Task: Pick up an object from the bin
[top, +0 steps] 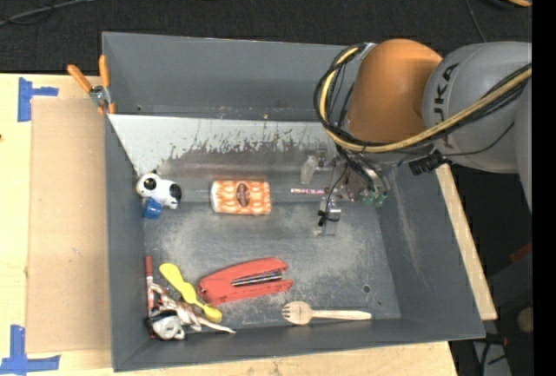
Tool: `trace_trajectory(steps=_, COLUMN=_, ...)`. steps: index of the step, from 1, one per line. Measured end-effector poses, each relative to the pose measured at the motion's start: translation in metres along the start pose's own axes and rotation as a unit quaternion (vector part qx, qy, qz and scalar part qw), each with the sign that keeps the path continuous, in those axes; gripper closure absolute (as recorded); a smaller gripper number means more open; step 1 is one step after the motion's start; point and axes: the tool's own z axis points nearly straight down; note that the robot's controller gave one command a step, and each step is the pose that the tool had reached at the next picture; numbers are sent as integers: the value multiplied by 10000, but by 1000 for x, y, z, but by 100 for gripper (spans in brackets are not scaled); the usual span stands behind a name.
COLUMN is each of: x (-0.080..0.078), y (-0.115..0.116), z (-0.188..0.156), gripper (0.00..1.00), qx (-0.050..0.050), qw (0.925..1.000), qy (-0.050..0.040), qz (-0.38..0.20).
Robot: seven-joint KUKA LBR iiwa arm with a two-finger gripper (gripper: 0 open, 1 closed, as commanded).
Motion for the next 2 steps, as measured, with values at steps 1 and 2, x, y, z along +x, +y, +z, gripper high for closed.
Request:
trace_trajectory(steps=1, x=-1, y=0, z=-5, gripper=0, qx=0, qw=10000, qy=-36, qz=0)
trace_trajectory(steps=2, x=3, y=80, z=69, gripper=0, qx=-8, qw=10000, qy=-34, qz=-65)
